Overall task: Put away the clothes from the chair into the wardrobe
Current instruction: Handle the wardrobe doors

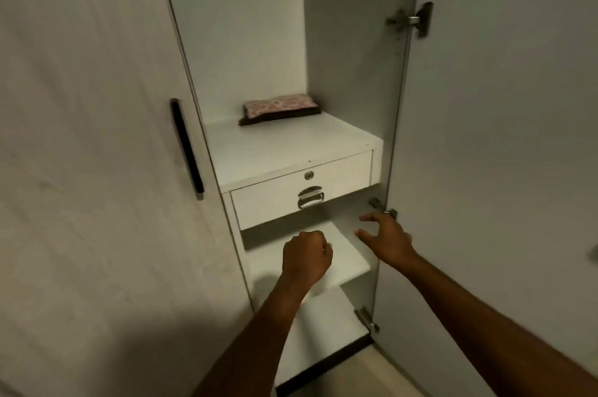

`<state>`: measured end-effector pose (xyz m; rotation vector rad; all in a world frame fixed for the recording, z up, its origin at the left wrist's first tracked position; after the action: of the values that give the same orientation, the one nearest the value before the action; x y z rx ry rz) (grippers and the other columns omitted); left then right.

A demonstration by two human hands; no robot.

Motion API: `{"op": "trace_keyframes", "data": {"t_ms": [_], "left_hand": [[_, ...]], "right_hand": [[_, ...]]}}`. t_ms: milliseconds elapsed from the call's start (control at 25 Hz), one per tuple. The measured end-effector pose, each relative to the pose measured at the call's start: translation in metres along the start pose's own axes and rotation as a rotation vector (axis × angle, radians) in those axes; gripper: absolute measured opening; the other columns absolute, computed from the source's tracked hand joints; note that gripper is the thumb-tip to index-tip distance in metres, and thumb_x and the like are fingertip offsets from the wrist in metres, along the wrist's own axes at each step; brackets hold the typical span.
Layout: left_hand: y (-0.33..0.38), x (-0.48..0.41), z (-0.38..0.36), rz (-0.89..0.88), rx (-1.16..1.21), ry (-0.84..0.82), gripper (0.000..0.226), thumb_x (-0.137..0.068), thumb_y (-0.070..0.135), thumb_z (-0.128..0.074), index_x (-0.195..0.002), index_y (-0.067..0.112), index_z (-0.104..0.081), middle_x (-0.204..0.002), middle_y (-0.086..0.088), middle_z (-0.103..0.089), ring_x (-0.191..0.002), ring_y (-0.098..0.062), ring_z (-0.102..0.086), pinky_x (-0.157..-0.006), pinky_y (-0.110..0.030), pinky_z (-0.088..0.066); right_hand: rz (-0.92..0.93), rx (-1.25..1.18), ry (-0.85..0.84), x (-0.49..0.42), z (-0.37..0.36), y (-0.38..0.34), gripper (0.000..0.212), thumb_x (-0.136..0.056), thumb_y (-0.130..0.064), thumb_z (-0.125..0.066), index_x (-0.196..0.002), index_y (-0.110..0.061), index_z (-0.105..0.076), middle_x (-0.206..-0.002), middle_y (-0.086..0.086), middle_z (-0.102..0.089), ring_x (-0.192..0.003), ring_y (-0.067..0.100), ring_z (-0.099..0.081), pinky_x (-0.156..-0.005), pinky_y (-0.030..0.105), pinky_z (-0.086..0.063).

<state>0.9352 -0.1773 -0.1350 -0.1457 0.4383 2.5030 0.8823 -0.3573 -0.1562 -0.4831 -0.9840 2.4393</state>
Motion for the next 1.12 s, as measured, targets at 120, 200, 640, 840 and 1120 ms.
{"op": "trace_keyframes", "data": {"t_ms": [120,200,640,840,1120], "left_hand": [[0.096,-0.001,-0.026,-0.181,0.087,-0.026,0.025,-0.089,0.033,-0.052,-0.089,0.014,-0.069,-0.092,-0.005,-0.071,-0.087,-0.025,-0.066,-0.072,-0.03,-0.048],[0.164,-0.004,-0.028,-0.315,0.192,-0.023,0.022,-0.087,0.029,-0.055,-0.089,0.013,-0.07,-0.091,-0.004,-0.072,-0.084,-0.023,-0.066,-0.072,-0.03,-0.05],[0.439,0.005,-0.045,-0.513,0.496,-0.022,0.037,-0.089,0.031,-0.062,-0.123,0.016,-0.057,-0.133,-0.002,-0.056,-0.122,-0.018,-0.052,-0.094,-0.027,-0.044],[0.444,0.029,-0.046,-0.436,0.637,0.163,0.065,-0.078,0.068,-0.053,-0.12,0.019,-0.049,-0.13,0.001,-0.04,-0.114,-0.013,-0.05,-0.085,-0.028,-0.054],[0.303,0.094,-0.031,-0.145,0.851,0.364,0.049,-0.089,0.067,-0.024,-0.109,0.026,-0.042,-0.102,0.004,-0.053,-0.089,-0.002,-0.057,-0.076,-0.014,-0.046]], "right_hand": [[-0.119,0.005,0.262,0.027,0.109,0.064,0.043,-0.085,-0.031,-0.069,-0.125,-0.023,-0.055,-0.143,0.006,-0.043,-0.13,0.026,-0.044,-0.104,0.048,-0.034],[-0.199,-0.025,0.514,0.053,0.186,0.099,0.052,-0.083,-0.023,-0.068,-0.13,-0.018,-0.047,-0.152,0.01,-0.027,-0.135,0.031,-0.036,-0.107,0.051,-0.031],[-0.201,-0.336,0.517,0.085,0.354,0.233,0.057,-0.092,-0.009,-0.054,-0.144,-0.006,-0.03,-0.139,0.017,-0.047,-0.126,0.035,-0.048,-0.101,0.04,-0.043],[0.012,-0.481,0.515,0.119,0.343,0.219,0.037,-0.09,-0.003,-0.041,-0.123,-0.005,-0.057,-0.114,0.011,-0.065,-0.109,0.024,-0.061,-0.098,0.054,-0.048],[0.301,-0.644,0.136,0.189,0.248,0.118,0.028,-0.097,-0.021,-0.052,-0.118,-0.011,-0.066,-0.106,-0.008,-0.073,-0.101,0.014,-0.069,-0.084,0.036,-0.058]]}}
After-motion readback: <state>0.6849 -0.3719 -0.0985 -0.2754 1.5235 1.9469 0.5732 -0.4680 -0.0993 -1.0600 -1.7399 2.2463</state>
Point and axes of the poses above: each hand's wrist, its own x-axis away from the middle knuckle, its own z-axis out of the back of the hand, y = z × x, the point moved 8 cm from there along -x, towards the middle knuckle
